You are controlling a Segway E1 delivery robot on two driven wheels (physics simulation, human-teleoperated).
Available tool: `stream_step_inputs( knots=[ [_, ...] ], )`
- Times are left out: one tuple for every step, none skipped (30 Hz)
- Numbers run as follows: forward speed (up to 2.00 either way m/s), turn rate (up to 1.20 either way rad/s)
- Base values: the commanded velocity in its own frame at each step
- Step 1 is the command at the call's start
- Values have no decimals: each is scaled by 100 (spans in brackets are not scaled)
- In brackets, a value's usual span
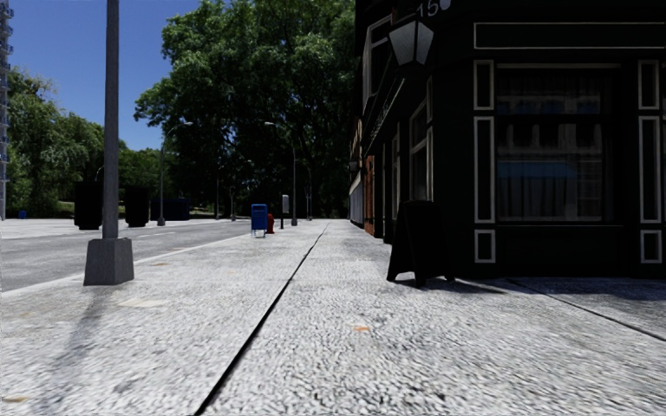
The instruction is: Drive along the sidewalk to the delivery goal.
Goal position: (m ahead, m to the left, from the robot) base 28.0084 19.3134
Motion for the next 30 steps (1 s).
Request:
stream_step_inputs(
  knots=[
    [96,0],
    [99,0],
    [99,0],
    [100,0],
    [102,0],
    [104,0],
    [106,0],
    [106,0],
    [108,0],
    [108,0],
    [109,0],
    [109,0],
    [110,0],
    [110,0],
    [111,0],
    [111,0],
    [112,0],
    [113,0],
    [114,0],
    [114,0],
    [114,0],
    [114,0],
    [114,0],
    [114,0],
    [114,0],
    [114,0],
    [114,0],
    [114,0],
    [115,0],
    [115,0]
  ],
)
